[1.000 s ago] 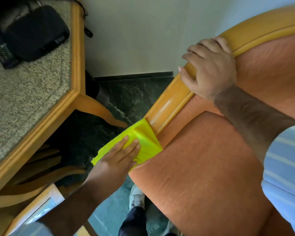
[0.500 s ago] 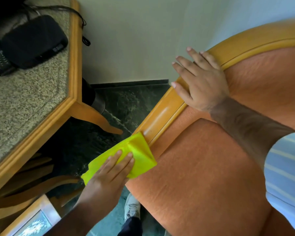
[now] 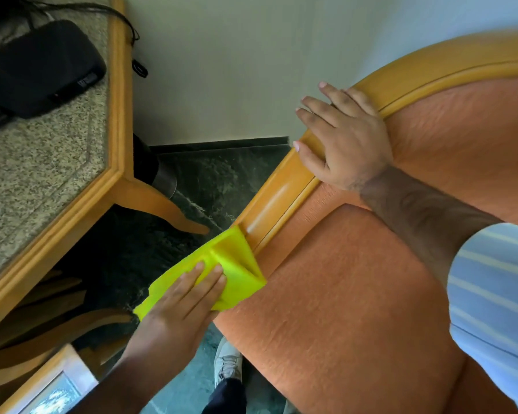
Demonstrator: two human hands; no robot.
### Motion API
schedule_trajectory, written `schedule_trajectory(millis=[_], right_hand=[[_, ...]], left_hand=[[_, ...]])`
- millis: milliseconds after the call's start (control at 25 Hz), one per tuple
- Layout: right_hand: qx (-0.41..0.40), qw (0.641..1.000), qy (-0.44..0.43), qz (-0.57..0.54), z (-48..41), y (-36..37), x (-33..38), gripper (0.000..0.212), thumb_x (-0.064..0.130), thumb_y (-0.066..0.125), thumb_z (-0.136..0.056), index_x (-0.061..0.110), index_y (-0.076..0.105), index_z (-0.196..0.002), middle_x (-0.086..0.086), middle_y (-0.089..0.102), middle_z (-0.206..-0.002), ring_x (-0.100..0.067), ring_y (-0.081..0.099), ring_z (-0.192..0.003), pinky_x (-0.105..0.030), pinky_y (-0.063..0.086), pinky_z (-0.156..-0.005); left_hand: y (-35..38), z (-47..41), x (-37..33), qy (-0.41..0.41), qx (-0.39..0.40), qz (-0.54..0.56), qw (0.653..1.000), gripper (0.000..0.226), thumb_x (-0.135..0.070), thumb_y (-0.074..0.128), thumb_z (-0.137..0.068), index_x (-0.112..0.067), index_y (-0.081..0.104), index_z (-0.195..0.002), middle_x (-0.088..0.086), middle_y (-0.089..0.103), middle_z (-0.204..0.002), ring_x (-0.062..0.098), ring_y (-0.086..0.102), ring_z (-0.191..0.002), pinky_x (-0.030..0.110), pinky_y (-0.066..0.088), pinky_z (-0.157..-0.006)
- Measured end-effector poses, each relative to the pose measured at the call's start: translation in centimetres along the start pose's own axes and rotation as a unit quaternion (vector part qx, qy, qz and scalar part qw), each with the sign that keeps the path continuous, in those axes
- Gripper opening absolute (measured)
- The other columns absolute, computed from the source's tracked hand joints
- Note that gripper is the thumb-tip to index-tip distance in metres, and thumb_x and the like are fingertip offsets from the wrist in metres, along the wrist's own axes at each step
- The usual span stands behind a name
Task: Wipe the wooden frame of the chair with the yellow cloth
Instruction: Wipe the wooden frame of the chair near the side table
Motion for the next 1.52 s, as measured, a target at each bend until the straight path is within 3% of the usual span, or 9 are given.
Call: schedule_trajectory(millis=[240, 360, 520, 640, 800, 1080, 1360, 1440, 1520], right_hand=[[-0.037, 0.999, -0.002, -0.003, 0.2, -0.1, 0.2, 0.054, 0.052, 0.036, -0.104, 0.015, 0.063, -0.134, -0.002, 0.066, -0.142, -0.029, 0.057, -0.135, -0.047, 0.038, -0.117], [-0.028, 1.0, -0.005, -0.005, 0.0, -0.3, 0.1, 0.054, 0.051, 0.036, -0.104, 0.015, 0.063, -0.134, -0.003, 0.066, -0.142, -0.03, 0.057, -0.135, -0.047, 0.038, -0.117], [-0.021, 1.0, 0.005, -0.008, -0.1, -0.2, 0.0, 0.056, 0.051, 0.034, -0.104, 0.014, 0.062, -0.135, -0.003, 0.066, -0.143, -0.029, 0.055, -0.137, -0.047, 0.038, -0.118], [-0.032, 0.999, 0.001, -0.014, 0.0, -0.2, 0.2, 0.054, 0.05, 0.036, -0.104, 0.014, 0.063, -0.134, -0.004, 0.067, -0.141, -0.03, 0.056, -0.135, -0.048, 0.039, -0.117], [-0.035, 0.999, -0.002, -0.019, -0.1, -0.1, 0.0, 0.054, 0.051, 0.036, -0.104, 0.014, 0.064, -0.132, -0.002, 0.067, -0.141, -0.031, 0.056, -0.135, -0.048, 0.038, -0.117], [-0.034, 0.999, 0.002, -0.025, -0.3, -0.3, 0.0, 0.054, 0.05, 0.036, -0.102, 0.014, 0.063, -0.132, -0.003, 0.068, -0.138, -0.029, 0.056, -0.135, -0.048, 0.04, -0.116], [-0.012, 1.0, 0.016, -0.018, -0.1, -0.6, 0.3, 0.051, 0.048, 0.041, -0.1, 0.015, 0.065, -0.131, -0.002, 0.068, -0.138, -0.029, 0.055, -0.137, -0.047, 0.037, -0.118], [0.039, 0.998, 0.028, -0.029, -0.6, -1.0, 0.7, 0.053, 0.047, 0.041, -0.1, 0.014, 0.063, -0.134, -0.003, 0.065, -0.143, -0.028, 0.05, -0.143, -0.046, 0.033, -0.122], [0.049, 0.991, 0.08, -0.091, -0.5, -1.9, 1.1, 0.053, 0.045, 0.048, -0.099, 0.01, 0.061, -0.136, -0.009, 0.059, -0.148, -0.029, 0.046, -0.146, -0.044, 0.034, -0.123]], left_hand=[[0.5, -13.6, -2.4, -0.055, -0.063, 0.044, 0.996, 0.051, -0.018, 0.063, -0.102, -0.002, 0.049, -0.149, 0.014, 0.046, -0.159, 0.04, 0.04, -0.149, 0.051, 0.041, -0.12], [0.6, -10.1, -1.5, -0.038, -0.057, 0.012, 0.998, 0.05, -0.02, 0.062, -0.102, -0.002, 0.052, -0.147, 0.013, 0.049, -0.157, 0.037, 0.043, -0.148, 0.05, 0.045, -0.117], [0.1, 0.7, 0.6, 0.012, 0.032, -0.03, 0.999, 0.052, -0.028, 0.05, -0.106, -0.01, 0.041, -0.154, 0.006, 0.043, -0.163, 0.032, 0.034, -0.154, 0.053, 0.049, -0.112], [-0.2, -3.8, -0.1, 0.012, 0.013, -0.049, 0.999, 0.051, -0.021, 0.059, -0.101, -0.005, 0.049, -0.149, 0.012, 0.05, -0.157, 0.037, 0.04, -0.15, 0.055, 0.05, -0.11], [-0.4, -15.4, -3.1, -0.049, -0.079, 0.003, 0.996, 0.049, -0.016, 0.066, -0.1, 0.003, 0.054, -0.143, 0.02, 0.052, -0.154, 0.042, 0.044, -0.146, 0.052, 0.043, -0.118], [-0.7, -2.0, 0.7, -0.006, 0.008, -0.017, 1.0, 0.048, -0.027, 0.055, -0.102, -0.01, 0.055, -0.147, 0.005, 0.052, -0.157, 0.03, 0.043, -0.149, 0.05, 0.055, -0.106], [1.5, -11.4, -3.2, -0.118, -0.014, 0.016, 0.993, 0.054, -0.016, 0.059, -0.103, -0.007, 0.044, -0.154, 0.009, 0.038, -0.165, 0.041, 0.031, -0.153, 0.056, 0.038, -0.121], [1.2, -11.4, -3.5, -0.108, -0.026, 0.038, 0.993, 0.06, -0.019, 0.064, -0.101, -0.008, 0.041, -0.155, 0.007, 0.034, -0.167, 0.037, 0.029, -0.155, 0.054, 0.038, -0.122], [0.0, -10.7, -2.1, -0.101, -0.037, 0.134, 0.985, 0.068, -0.035, 0.063, -0.1, -0.02, 0.034, -0.16, -0.006, 0.025, -0.17, 0.015, 0.021, -0.158, 0.034, 0.03, -0.126]])
Point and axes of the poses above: each hand's wrist, its own z-axis away from the middle knuckle, its own y-axis out of the palm, x = y × z, the point moved 5 cm from there along -z, towards the middle knuckle
